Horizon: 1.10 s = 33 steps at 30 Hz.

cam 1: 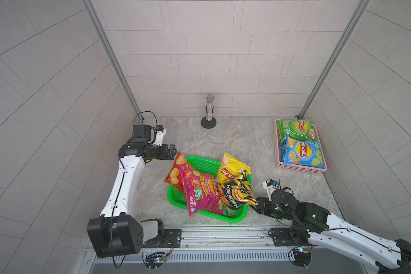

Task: Put the potato chips into the basket
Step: Move the basket to the center of the board.

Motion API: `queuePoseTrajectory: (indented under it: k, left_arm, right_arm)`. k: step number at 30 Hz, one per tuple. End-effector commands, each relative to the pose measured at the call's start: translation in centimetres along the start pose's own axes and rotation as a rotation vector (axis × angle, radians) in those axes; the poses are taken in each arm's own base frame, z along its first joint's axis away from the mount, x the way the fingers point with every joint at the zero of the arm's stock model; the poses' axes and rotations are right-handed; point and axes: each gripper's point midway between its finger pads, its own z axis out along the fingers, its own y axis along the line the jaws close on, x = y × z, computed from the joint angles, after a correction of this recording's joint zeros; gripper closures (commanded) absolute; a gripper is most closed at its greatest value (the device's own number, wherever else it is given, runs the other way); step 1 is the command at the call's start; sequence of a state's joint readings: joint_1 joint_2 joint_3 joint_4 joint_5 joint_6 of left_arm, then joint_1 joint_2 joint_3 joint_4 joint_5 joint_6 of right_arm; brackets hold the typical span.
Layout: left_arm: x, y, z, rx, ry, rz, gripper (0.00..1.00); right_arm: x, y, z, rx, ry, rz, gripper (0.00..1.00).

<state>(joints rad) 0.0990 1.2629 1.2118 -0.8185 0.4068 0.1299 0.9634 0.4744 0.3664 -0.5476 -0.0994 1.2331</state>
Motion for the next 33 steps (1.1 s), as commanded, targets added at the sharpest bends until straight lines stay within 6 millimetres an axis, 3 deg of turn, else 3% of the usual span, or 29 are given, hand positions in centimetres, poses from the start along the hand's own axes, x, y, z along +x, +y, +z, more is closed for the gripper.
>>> queuePoseTrajectory:
  k: [1,9,20,28,33]
  left_arm:
    - [0.0,0.0,0.1,0.007,-0.007,-0.006,0.00]
    - [-0.1,0.0,0.0,0.006,-0.012,-0.007,0.00]
    - [0.0,0.2,-0.2,-0.011,-0.014,-0.004,0.00]
    - [0.0,0.3,-0.1,-0.011,-0.010,-0.005,0.00]
    - [0.0,0.3,-0.1,-0.014,-0.011,-0.005,0.00]
  right_arm:
    - [-1.6,1.0,-0.5,-0.045,-0.086,0.024,0.48]
    - [-0.4,2.9,1.6,-0.093,0.004,-0.004,0.49]
    - [-2.1,0.4,2.1,0.003,-0.095,0.020,0.65]
    - [-2.4,0.6,3.2,0.016,-0.074,0.013,0.60]
    - [-2.6,0.9,3.9,0.033,-0.061,-0.007,0.69]
